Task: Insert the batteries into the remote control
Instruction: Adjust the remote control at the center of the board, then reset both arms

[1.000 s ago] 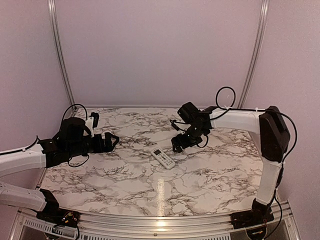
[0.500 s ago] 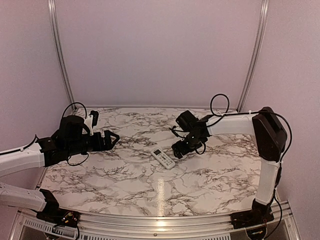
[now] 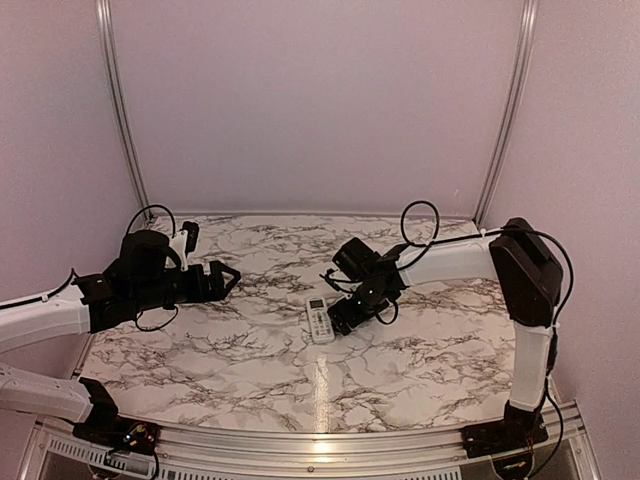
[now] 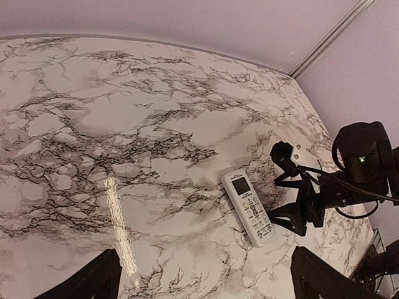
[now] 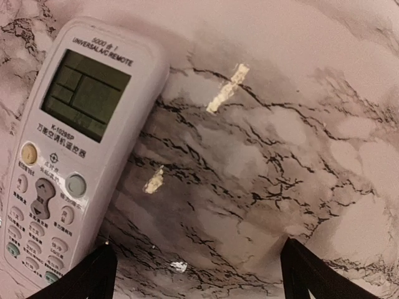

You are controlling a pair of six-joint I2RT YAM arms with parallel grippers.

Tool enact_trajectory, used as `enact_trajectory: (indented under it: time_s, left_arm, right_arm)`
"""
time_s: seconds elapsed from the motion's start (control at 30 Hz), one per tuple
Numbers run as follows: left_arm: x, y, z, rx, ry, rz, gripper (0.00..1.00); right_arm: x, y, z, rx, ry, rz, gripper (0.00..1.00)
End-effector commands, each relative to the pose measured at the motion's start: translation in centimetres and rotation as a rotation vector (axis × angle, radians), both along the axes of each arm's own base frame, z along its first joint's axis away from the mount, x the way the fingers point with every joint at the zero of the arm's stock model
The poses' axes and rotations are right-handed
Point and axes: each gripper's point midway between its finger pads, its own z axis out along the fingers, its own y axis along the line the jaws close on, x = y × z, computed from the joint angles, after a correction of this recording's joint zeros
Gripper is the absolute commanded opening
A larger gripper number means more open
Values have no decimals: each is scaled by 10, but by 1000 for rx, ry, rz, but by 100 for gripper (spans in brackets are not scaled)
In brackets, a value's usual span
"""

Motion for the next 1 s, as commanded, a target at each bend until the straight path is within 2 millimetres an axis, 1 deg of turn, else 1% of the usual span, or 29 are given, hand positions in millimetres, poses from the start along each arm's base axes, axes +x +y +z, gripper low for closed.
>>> enact_trajectory:
  time_s: [0.0,0.1,0.2,0.3,0.37,0.43,0.5,0.53,0.57,0.6,0.67,0.7,0.73,0.8,0.87,0.93,0.97]
  left_arm:
    - [5,-3,6,-12,-11,-3,99]
    - [6,-5,5,-9,-10,-5,99]
    - [7,-5,3,-1,-8,-7,99]
    - [8,-6,4,23,-15,-18,99]
    - [13,-5,5,61,-14,-10,99]
    - [22,-3,3,131,3,14,99]
    - [34,-1,4,204,13,36,99]
    - [40,1,6,234,13,49,99]
    - [45,2,11,246,9,55,99]
    - [52,3,19,243,-5,58,99]
    - [66,13,27,247,-17,91,99]
    - [72,19,30,251,-20,110,99]
    - [78,27,32,253,-19,128,99]
    - [88,41,31,254,-10,160,99]
    - [93,55,22,263,8,189,99]
    - [93,66,9,273,30,208,99]
    - [92,71,1,279,37,219,99]
  right_arm:
    - [-20,19,-6,35,38,23,89]
    - [-23,23,-5,58,56,31,89]
    - [-25,26,1,79,59,38,90]
    - [-25,27,16,110,40,35,90]
    - [-23,27,35,148,4,34,90]
    - [-19,24,57,200,-33,19,90]
    - [-13,19,85,279,-91,6,91]
    - [-10,14,97,318,-112,-6,91]
    - [-5,8,113,369,-142,-17,91]
    - [0,0,125,412,-164,-37,92]
    - [10,-22,148,483,-223,-81,92]
    - [13,-37,153,497,-250,-104,93]
    - [17,-49,165,522,-290,-125,95]
    - [24,-72,173,562,-322,-164,96]
    - [33,-93,176,581,-363,-209,97]
    - [35,-106,171,589,-378,-233,98]
    - [35,-111,164,589,-379,-244,98]
